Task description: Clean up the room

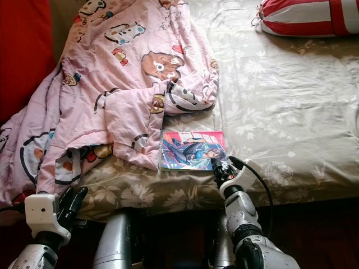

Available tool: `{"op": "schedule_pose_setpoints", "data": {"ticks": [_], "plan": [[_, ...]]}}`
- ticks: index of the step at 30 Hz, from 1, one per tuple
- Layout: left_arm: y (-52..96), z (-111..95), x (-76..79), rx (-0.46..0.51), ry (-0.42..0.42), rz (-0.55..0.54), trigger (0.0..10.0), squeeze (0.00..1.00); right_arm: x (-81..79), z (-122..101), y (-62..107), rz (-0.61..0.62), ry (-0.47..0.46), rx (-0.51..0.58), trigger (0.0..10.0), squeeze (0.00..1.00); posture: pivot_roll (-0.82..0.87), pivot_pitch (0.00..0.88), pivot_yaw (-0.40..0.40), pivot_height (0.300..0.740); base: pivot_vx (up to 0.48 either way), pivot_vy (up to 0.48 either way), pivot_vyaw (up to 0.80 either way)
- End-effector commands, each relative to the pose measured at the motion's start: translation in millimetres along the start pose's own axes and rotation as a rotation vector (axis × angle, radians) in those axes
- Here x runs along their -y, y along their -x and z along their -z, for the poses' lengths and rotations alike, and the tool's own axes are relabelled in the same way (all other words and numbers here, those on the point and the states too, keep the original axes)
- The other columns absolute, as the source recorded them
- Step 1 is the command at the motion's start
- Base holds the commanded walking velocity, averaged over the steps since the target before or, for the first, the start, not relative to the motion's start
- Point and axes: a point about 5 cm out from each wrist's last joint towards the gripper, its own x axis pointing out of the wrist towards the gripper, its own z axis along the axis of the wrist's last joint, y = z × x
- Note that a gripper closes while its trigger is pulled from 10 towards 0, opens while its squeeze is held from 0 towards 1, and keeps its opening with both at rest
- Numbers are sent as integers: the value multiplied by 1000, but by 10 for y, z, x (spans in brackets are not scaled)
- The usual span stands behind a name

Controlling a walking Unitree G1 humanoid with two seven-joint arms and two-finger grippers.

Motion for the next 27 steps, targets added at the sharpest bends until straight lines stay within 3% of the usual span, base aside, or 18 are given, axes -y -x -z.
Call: {"op": "schedule_pose_setpoints", "data": {"ticks": [1,4,14,27], "plan": [[38,-7,-42,-12,-22,-9,10000,0,73,135,63,27,-48,-42,10000,0,286,238,59,552,0,0,0],[38,-9,-41,-12,-25,-7,10000,0,147,168,106,57,-111,-40,10000,0,290,235,60,552,0,0,0],[41,-16,-33,-11,-38,2,10000,0,276,213,180,123,-193,-34,10000,0,296,235,62,552,0,0,0],[42,-10,-36,-16,-50,-3,10000,0,110,170,85,42,-208,-34,10000,0,297,236,60,552,0,0,0]]}}
